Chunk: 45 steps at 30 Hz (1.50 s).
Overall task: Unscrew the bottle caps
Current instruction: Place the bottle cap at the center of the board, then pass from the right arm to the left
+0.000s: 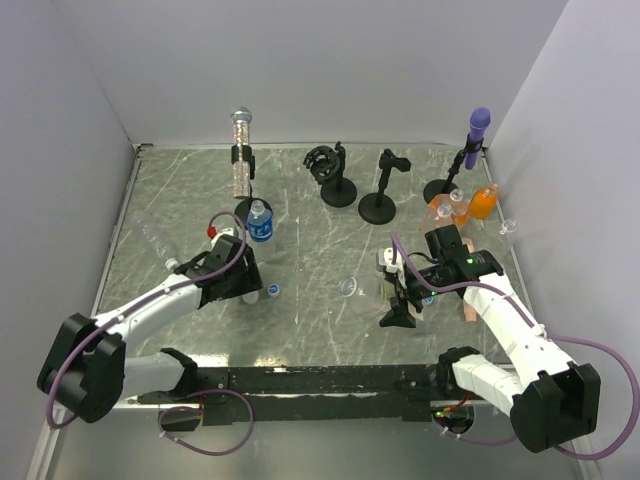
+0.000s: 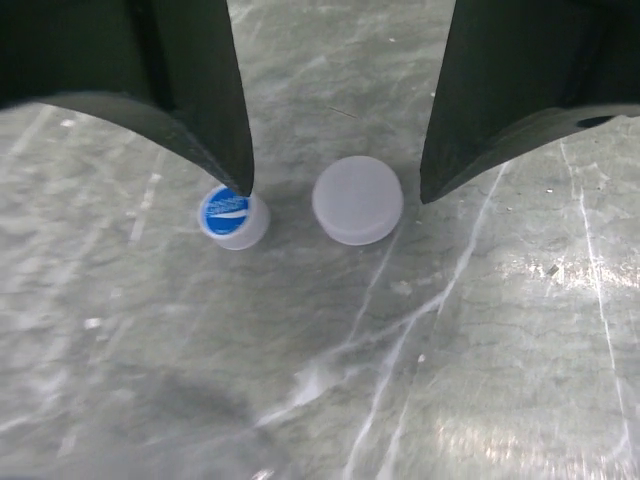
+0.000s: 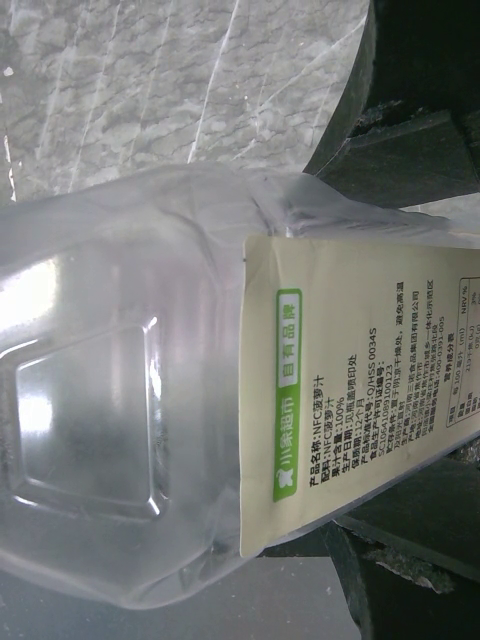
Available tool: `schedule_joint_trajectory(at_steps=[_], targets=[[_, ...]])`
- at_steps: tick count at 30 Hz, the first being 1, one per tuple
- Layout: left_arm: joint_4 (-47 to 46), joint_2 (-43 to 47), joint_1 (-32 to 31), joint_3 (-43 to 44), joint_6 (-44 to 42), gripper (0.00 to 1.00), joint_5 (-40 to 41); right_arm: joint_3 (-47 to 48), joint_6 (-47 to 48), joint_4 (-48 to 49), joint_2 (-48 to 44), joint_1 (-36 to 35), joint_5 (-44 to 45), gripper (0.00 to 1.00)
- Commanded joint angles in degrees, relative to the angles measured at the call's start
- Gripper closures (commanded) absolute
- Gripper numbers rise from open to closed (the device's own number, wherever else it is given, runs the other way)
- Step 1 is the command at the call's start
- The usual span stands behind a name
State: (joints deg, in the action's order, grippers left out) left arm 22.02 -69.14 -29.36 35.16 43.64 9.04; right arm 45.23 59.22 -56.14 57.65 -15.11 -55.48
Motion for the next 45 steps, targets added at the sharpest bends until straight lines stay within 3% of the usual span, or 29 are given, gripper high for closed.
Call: schedule_joint_trajectory(at_steps=[1, 4, 6, 8, 13, 16, 20, 23, 31, 40, 45], targets=[[0.8, 6.2, 0.2, 4.3, -1.3, 0.27, -1.9, 1.3, 1.0, 1.4, -1.0, -0.3, -1.6, 0.86], [-1.4, 13.2, 0.3, 5.5, -10.1, 0.21, -11.2, 1.4, 1.1, 1.4, -0.9, -0.4, -1.7, 0.86], [-7.6, 19.2, 0.2, 3.8, -14.4, 0.15, -26.2, 1.4, 1.0, 1.4, -0.6, -0.4, -2.0, 0.86], [-17.1, 25.6, 0.2, 0.8, -14.5, 0.03, -37.4, 1.5, 1.1, 1.4, -0.4, -0.3, -2.3, 0.85], [-50.6, 28.4, -0.3, -8.4, -8.9, 0.03, -55.8, 1.7, 1.3, 1.0, 0.1, -0.4, -2.6, 0.86], [-60.7, 26.5, -3.7, -10.8, -10.7, 0.03, -56.3, 1.5, 1.3, 0.9, -0.1, -0.3, -2.6, 0.85], [-54.5, 22.1, -13.7, -6.0, -26.4, 0.03, -51.9, 1.4, 1.3, 0.9, -0.1, -0.3, -2.8, 0.85], [-51.6, 17.1, -17.0, -2.4, -31.2, 0.03, -50.3, 1.7, 1.6, 0.6, 0.4, -0.2, -2.9, 0.85], [-57.8, 8.0, -18.3, -0.7, -31.4, 0.02, -51.0, 1.6, 1.6, 0.6, 0.1, -0.2, -2.7, 0.85], [-58.8, 0.9, -21.3, 3.3, -32.1, 0.09, -50.5, 1.7, 1.8, 0.6, 0.3, -0.2, -2.7, 0.85], [-58.8, -1.5, -22.1, 4.6, -30.9, 0.19, -51.0, 1.6, 1.7, 0.6, 0.4, -0.2, -2.6, 0.85]])
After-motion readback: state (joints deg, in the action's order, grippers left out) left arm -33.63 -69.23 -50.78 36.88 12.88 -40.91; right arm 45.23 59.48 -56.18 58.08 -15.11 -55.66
